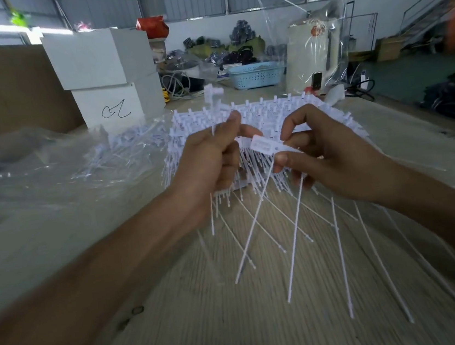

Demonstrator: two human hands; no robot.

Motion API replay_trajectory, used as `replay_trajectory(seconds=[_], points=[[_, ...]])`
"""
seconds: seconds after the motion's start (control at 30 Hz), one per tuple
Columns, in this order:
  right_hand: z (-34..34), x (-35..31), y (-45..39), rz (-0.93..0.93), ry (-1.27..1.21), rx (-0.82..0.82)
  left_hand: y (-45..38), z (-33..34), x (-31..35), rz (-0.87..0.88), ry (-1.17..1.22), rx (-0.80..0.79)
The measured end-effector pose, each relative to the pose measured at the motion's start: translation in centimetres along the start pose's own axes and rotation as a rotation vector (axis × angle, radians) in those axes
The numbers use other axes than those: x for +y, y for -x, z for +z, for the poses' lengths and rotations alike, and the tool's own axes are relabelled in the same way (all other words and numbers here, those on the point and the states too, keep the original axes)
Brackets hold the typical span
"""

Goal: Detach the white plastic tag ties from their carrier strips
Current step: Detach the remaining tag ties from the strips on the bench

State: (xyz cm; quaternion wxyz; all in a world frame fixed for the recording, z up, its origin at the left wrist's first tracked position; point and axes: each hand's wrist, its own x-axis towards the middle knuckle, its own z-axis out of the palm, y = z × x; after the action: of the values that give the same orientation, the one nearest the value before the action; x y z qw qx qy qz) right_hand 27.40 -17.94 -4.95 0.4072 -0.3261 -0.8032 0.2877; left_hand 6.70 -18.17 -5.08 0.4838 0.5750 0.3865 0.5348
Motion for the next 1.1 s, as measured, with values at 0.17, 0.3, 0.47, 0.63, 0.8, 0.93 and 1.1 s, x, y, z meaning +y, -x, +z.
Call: replay_trajectory(seconds=[0.17,0.3,0.47,0.63,0.8,0.93,1.1], points=[[0.5,-0.5,-0.1,-0.05,-0.244,-0.02,0.1,-0.6,0.4,0.168,-0.019,-0.312],[-0.1,-0.8,0.0,0.002,-0.367,-0.008,0.1,-0.2,0.1,0.272,-0.089,-0.258],[-1.3,-0.2,0.6,0.083,-0.204,-0.23,0.1,-0.5,0.6,0.299,-0.115,-0.162],[-0.5,0.3,0.3,0.133,-0.299,-0.209,0.2,-0.1,0.6,0.285,-0.109,-0.181],[-0.6,0.4,0.4,0.152,-0.357,-0.256,-0.1,-0.2,0.2,0.286,-0.093,-0.257],[-0.3,0.2,0.3,0.106,-0.242,-0.214,-0.1,-0.3,0.0,0.285,-0.122,-0.267],[-0.2,-0.2,0.2,-0.042,-0.08,0.014,0.0,0.0,-0.3,0.257,-0.125,-0.203]])
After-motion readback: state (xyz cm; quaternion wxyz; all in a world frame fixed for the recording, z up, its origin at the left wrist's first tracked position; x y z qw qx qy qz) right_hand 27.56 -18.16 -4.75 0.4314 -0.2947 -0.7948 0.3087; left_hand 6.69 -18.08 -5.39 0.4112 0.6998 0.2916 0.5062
